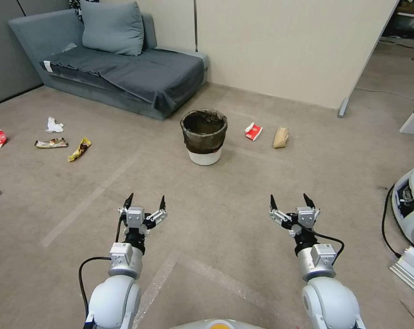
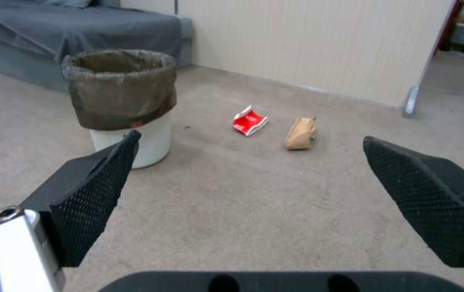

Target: Pick up the trash bin, then pick up the garbage from the floor and place it into the trash bin.

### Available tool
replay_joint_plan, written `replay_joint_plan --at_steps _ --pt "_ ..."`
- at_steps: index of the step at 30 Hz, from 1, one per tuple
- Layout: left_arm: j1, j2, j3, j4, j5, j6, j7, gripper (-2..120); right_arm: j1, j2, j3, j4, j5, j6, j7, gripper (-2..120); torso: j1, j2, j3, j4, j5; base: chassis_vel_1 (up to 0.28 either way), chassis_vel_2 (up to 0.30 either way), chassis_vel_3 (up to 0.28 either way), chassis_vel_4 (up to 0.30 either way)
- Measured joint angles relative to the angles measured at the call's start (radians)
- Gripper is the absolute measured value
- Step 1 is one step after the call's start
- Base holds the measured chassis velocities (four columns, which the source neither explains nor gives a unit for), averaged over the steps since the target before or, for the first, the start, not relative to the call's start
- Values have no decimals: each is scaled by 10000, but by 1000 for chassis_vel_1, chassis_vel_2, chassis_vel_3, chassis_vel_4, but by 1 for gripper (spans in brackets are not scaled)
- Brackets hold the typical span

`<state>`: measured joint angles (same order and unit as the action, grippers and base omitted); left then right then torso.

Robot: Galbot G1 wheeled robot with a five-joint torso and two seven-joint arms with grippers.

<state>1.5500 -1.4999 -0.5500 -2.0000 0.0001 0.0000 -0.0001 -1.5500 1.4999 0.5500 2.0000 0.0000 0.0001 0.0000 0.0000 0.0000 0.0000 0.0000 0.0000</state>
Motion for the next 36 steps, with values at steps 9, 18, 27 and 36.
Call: replay_joint_plan --at_steps 9,18,27,36 --pt "0 0 0 0 0 0 0 100 0 0 0 0 0 0 0 100 0 0 0 0 0 0 0 0 0" --pt "0 0 0 0 0 0 0 100 0 1 0 0 0 0 0 100 0 0 0 0 0 0 0 0 0" --pt "546 272 -64 -845 -288 1023 -339 100 -1280 793 -62 1156 -313 -609 1394 100 -1 0 0 -3 0 0 0 0 0" --pt "1742 867 -222 -2668 -960 3311 -1122 100 -1674 1078 -61 1542 -536 -724 1944 100 0 0 0 2 0 0 0 0 0"
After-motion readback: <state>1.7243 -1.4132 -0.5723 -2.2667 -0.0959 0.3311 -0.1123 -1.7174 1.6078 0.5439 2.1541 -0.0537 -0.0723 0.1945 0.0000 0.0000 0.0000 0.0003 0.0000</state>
